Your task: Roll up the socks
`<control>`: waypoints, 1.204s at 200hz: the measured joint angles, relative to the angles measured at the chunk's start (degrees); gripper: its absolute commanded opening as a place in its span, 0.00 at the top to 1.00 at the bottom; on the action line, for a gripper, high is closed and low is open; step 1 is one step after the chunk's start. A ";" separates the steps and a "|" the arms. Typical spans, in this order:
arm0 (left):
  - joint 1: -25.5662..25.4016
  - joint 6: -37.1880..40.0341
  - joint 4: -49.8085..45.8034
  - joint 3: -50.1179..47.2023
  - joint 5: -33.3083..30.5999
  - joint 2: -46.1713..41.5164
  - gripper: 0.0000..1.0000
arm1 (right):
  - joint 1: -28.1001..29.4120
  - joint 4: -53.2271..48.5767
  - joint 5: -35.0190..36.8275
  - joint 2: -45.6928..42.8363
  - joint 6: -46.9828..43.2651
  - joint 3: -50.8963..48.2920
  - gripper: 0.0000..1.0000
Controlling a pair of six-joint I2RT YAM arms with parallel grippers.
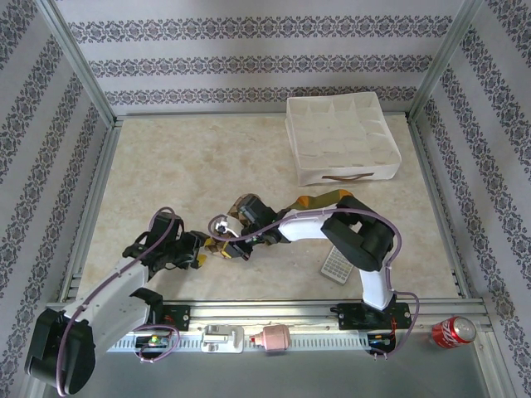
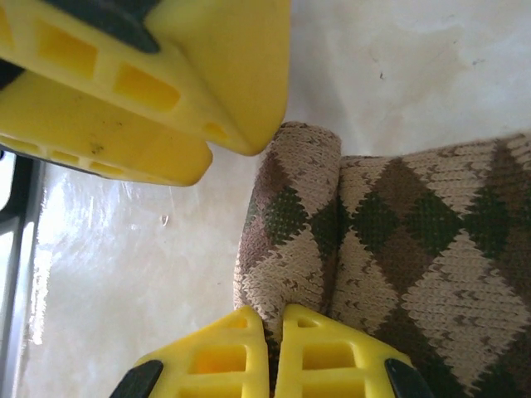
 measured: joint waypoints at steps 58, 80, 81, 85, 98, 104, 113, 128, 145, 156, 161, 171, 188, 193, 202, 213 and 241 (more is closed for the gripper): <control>-0.11 0.11 8.31 -2.32 1.09 6.75 0.54 | -2.60 -0.57 -6.47 2.47 3.37 1.46 1.00; -0.15 0.15 10.32 -2.23 1.77 9.60 0.54 | -3.23 -1.01 -8.02 3.19 3.78 2.03 1.00; -0.15 0.15 10.34 -2.21 1.79 9.70 0.54 | -3.23 -1.05 -8.09 3.21 3.80 2.08 1.00; -0.15 0.17 10.43 -2.10 1.95 10.08 0.54 | -3.32 -1.25 -8.35 3.37 3.96 2.25 1.00; -0.22 0.33 10.45 -1.70 2.25 11.41 0.57 | -3.61 -1.90 -9.22 3.82 4.17 2.82 1.00; -0.37 0.39 10.45 -1.55 2.38 12.11 0.61 | -3.72 -2.10 -9.46 4.00 4.24 2.99 1.00; -0.50 0.48 10.32 -1.40 2.58 12.85 0.70 | -3.72 -2.32 -9.68 4.09 4.39 3.15 1.00; -0.61 0.35 10.95 -1.40 2.82 13.75 0.95 | -3.72 -2.75 -9.68 4.09 4.37 3.23 1.00; -2.16 0.35 14.12 -0.96 1.73 14.69 1.00 | -3.74 -3.89 -9.46 3.39 4.26 2.95 0.95; -2.89 0.09 13.97 -0.79 1.22 14.58 1.00 | -3.96 -4.13 -8.68 2.60 3.85 2.27 0.81; -3.26 0.04 13.46 -0.74 0.98 14.23 1.00 | -3.93 -4.22 -7.78 2.14 3.13 1.88 0.76; -3.98 -0.17 11.58 -0.55 0.72 13.33 1.00 | -3.45 -4.17 -5.49 0.76 2.36 0.66 0.67; -4.79 -1.01 6.80 0.07 0.42 11.37 1.00 | -1.36 -3.54 0.50 -3.32 -1.03 -3.15 0.55; -4.94 -1.42 5.38 0.13 0.20 10.69 1.00 | -0.37 -3.50 2.86 -5.03 -1.99 -4.63 0.51; -5.03 -2.23 3.04 0.15 -0.13 9.33 1.00 | 1.66 -3.43 6.75 -8.35 -4.35 -7.61 0.42; -5.07 -3.61 0.90 0.15 -0.63 7.87 1.00 | 5.14 -3.48 12.70 -12.52 -7.67 -10.75 0.40; -5.40 -6.34 -1.22 0.26 -0.94 6.97 1.00 | 16.20 -0.52 28.24 -17.94 -16.44 -14.21 0.36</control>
